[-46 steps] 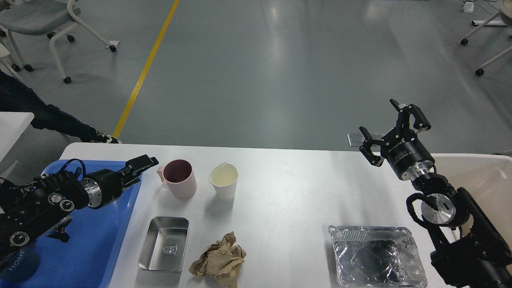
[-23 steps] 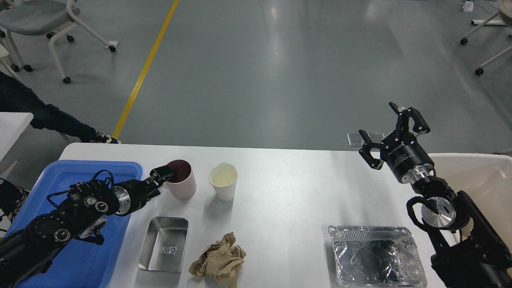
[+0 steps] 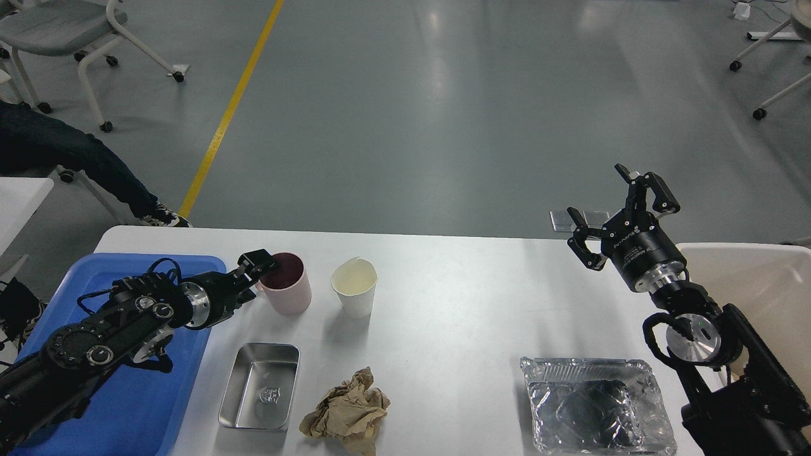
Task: Tidy desktop
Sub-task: 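Reach the left gripper to the pink mug and grasp it, then lift the pink mug with the left gripper and carry it over the blue tray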
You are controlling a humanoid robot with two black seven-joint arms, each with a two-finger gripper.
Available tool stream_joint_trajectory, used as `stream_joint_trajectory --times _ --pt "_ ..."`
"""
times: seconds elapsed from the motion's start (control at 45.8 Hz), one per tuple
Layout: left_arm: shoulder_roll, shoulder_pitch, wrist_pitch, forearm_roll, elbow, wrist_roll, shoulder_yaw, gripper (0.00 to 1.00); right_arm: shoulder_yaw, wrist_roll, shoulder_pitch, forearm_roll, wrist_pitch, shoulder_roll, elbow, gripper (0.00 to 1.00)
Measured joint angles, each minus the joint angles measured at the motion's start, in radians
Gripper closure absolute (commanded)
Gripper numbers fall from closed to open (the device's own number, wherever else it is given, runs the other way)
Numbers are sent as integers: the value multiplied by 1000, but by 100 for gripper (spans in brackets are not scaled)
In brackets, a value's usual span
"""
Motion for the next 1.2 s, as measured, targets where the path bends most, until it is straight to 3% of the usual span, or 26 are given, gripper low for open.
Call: stream_joint_trajectory --times 0.087,0.502,0.612,0.874,1.202 --pt "0 -10 1 -13 4 0 30 53 -1 0 0 0 0 5 0 0" --pt "6 -42 2 -85 24 -46 136 84 -2 0 -1 0 0 14 0 0" --pt "12 -42 2 -86 24 -58 160 99 -2 0 -2 0 0 14 -1 0" --pt "50 -33 2 -99 23 -111 174 100 -3 0 -8 -1 -3 16 -2 0" --pt "96 -42 8 -121 6 -118 174 100 -3 -1 -6 0 -3 29 -2 0"
